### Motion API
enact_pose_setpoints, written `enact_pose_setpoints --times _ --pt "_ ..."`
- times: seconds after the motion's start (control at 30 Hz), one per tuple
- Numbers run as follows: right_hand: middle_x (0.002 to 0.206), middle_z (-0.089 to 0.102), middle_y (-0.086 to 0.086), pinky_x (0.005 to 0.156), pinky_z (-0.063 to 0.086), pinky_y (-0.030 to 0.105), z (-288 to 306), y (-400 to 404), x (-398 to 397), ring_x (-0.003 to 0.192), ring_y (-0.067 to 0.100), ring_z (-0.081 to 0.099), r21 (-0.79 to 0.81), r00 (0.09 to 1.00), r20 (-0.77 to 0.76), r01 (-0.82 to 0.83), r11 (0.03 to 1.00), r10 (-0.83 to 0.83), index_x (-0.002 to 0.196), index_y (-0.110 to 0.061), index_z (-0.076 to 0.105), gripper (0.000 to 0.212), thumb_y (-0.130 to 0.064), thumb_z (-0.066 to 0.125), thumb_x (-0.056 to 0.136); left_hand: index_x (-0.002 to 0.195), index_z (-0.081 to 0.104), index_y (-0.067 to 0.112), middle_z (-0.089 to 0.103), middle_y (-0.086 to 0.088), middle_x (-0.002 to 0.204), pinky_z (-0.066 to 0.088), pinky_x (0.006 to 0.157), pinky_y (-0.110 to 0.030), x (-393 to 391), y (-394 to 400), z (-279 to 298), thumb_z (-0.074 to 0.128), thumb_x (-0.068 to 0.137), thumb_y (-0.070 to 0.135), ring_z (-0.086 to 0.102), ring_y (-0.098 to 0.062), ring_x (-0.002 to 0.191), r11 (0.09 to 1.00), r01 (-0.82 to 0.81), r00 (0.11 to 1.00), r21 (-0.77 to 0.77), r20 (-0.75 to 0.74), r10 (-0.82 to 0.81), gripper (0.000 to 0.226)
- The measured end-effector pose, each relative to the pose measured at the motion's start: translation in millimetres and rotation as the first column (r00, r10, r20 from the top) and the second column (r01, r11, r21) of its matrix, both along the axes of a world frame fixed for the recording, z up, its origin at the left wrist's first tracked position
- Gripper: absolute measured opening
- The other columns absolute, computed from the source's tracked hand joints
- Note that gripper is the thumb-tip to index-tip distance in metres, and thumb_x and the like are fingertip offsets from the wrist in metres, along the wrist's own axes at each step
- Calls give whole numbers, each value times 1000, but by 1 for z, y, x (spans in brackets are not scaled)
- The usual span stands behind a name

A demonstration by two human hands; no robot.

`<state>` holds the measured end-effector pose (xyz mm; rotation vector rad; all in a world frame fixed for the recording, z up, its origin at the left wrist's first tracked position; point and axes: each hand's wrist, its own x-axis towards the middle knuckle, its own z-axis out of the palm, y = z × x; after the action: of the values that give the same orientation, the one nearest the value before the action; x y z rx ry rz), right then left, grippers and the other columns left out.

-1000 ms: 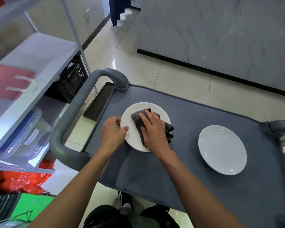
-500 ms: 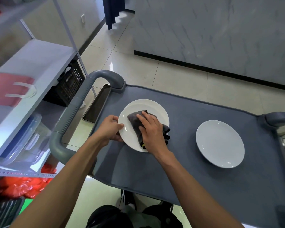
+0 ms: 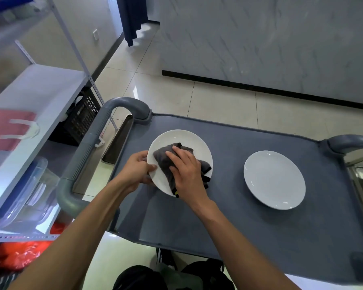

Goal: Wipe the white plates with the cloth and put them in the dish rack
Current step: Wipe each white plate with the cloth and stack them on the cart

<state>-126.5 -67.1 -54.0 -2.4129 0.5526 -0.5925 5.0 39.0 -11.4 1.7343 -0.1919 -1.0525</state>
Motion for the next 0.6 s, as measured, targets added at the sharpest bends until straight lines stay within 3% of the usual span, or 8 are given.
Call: enact_pose_setpoints --times 0.13,0.37,0.47,0.6 --pt "147 53 13 107 41 53 12 -12 1 134 33 49 -107 998 55 1 994 5 135 -9 63 42 -2 61 94 120 66 10 73 -19 107 62 70 -56 -9 -13 8 49 95 -13 72 -37 95 996 8 1000 -93 19 -6 38" --pt "153 46 13 105 41 56 33 -56 -8 140 34 44 -267 999 52 14 964 0 141 -15 57 45 -14 53 97 115 67 24 76 -11 100 62 65 -49 -25 -46 23 52 94 -15 75 -33 89 976 100 995 -194 -6 -103 47" --pt "155 43 12 106 39 54 44 -78 -17 143 32 40 -354 999 45 40 935 -26 143 -18 54 48 -25 44 97 115 66 20 76 -10 100 62 65 -51 -38 -62 27 53 93 -14 75 -32 89 969 130 991 -212 2 -133 43" --pt "156 41 10 111 36 50 59 -112 -38 143 30 39 -454 994 52 109 885 -96 144 -21 51 47 -26 45 98 115 67 14 77 -10 99 62 63 -51 -60 -89 35 55 91 -14 74 -33 88 954 145 989 -261 45 -138 39"
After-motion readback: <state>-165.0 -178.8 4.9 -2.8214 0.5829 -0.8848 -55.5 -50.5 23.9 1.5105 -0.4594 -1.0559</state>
